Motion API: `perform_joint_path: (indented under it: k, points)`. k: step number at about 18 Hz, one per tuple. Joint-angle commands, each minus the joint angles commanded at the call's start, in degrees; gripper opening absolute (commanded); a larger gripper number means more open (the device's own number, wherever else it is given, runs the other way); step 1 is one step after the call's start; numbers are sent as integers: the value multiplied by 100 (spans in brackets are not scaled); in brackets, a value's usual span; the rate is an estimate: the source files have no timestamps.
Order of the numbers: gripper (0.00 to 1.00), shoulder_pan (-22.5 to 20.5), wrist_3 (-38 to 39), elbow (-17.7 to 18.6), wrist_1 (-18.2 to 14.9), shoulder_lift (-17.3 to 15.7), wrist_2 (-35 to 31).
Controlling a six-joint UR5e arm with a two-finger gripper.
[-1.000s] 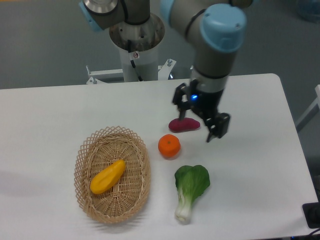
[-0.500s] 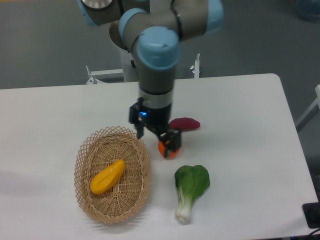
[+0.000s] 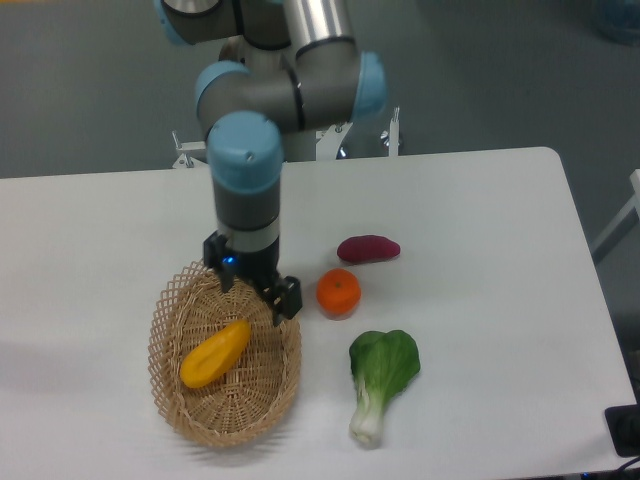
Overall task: Pick up the mango from the basket
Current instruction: 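Move the open gripper over the wicker basket above the yellow mango, then lower the gripper onto the yellow mango inside the basket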
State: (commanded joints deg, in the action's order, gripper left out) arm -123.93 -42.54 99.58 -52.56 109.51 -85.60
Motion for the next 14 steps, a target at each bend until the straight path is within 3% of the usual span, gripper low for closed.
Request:
perform_joint_path:
  k: [14]
  points:
    - [100,440,0,-62,44,510,-501]
